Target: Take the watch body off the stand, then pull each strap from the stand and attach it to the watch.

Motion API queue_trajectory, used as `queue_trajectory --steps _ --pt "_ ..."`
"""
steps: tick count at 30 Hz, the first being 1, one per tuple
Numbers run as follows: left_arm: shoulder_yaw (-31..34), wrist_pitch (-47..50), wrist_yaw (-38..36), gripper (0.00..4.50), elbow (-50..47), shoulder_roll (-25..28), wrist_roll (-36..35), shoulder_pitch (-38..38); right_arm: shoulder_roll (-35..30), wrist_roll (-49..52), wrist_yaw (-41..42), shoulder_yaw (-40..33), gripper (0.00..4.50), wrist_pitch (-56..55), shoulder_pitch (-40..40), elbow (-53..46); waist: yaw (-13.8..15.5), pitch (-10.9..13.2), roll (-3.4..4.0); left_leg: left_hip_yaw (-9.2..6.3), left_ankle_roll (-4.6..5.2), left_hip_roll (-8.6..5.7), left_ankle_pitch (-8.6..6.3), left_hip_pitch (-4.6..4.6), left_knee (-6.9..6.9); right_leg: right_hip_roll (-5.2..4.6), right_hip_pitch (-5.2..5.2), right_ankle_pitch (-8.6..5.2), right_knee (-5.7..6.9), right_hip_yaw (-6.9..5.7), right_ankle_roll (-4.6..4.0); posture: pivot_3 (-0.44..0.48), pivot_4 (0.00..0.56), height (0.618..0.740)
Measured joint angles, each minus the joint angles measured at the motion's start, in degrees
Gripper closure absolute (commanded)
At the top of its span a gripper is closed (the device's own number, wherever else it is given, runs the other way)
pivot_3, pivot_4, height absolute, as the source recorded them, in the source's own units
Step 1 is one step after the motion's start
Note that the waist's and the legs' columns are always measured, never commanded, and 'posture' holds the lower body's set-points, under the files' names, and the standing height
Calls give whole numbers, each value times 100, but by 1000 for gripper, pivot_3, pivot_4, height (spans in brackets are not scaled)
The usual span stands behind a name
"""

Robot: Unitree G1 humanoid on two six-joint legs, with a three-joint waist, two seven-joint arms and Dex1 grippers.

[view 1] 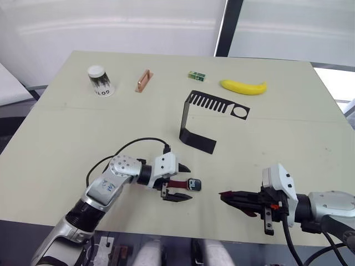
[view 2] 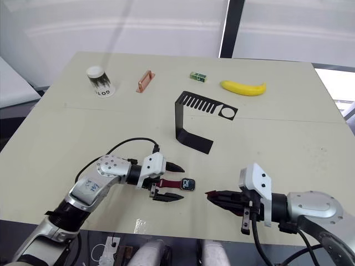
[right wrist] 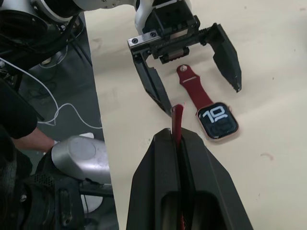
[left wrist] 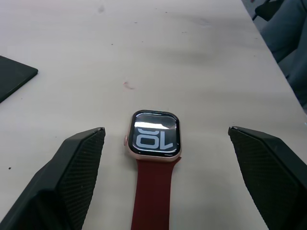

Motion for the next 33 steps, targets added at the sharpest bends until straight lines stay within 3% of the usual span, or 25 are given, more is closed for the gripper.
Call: queue_trajectory --steps 22,25,27,33 --pt "-143 39 152 63 254 -355 517 -28 142 -332 68 55 4500 -114 31 -3 1 1 -2 1 -6 -1 3 4 4 2 0 0 8 0 1 0 150 740" --pt "-146 37 134 908 323 -383 543 -32 174 -339 67 100 4500 -113 -12 -3 -3 1 -2 1 -6 -1 3 5 4 2 0 0 10 0 1 0 150 740" --pt "-147 43 132 1877 392 -390 561 -32 179 -340 66 118 4500 -111 -23 -3 -1 1 -2 1 -6 -1 3 6 5 2 0 0 11 0 1 0 150 740" --pt "-158 80 126 1877 396 -391 622 -48 182 -345 66 118 4500 -111 -27 -3 0 1 -2 1 -6 -1 3 7 6 2 1 0 15 0 1 0 150 740"
